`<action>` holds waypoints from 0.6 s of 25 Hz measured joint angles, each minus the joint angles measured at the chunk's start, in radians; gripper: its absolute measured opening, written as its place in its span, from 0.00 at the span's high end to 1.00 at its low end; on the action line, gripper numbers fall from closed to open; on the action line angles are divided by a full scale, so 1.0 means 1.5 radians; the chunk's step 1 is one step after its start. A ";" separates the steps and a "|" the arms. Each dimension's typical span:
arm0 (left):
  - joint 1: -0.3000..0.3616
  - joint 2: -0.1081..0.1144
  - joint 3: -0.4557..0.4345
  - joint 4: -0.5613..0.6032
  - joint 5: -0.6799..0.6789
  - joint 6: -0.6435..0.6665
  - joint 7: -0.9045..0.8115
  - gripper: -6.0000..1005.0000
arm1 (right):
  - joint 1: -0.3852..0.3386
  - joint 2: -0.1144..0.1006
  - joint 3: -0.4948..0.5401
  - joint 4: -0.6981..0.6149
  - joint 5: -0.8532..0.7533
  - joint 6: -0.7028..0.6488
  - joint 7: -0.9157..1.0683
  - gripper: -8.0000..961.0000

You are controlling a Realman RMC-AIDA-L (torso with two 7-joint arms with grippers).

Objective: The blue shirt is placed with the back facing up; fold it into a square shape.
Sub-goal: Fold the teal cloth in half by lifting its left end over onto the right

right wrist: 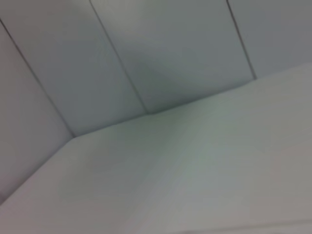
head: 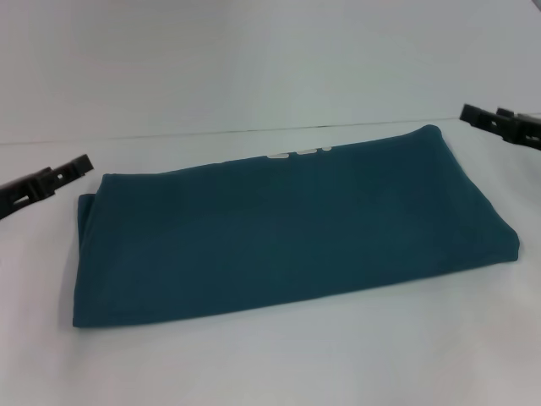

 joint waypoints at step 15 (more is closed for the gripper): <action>0.057 -0.005 -0.002 0.025 0.102 0.143 -0.008 0.15 | -0.123 -0.055 -0.030 -0.098 -0.066 -0.212 0.219 0.11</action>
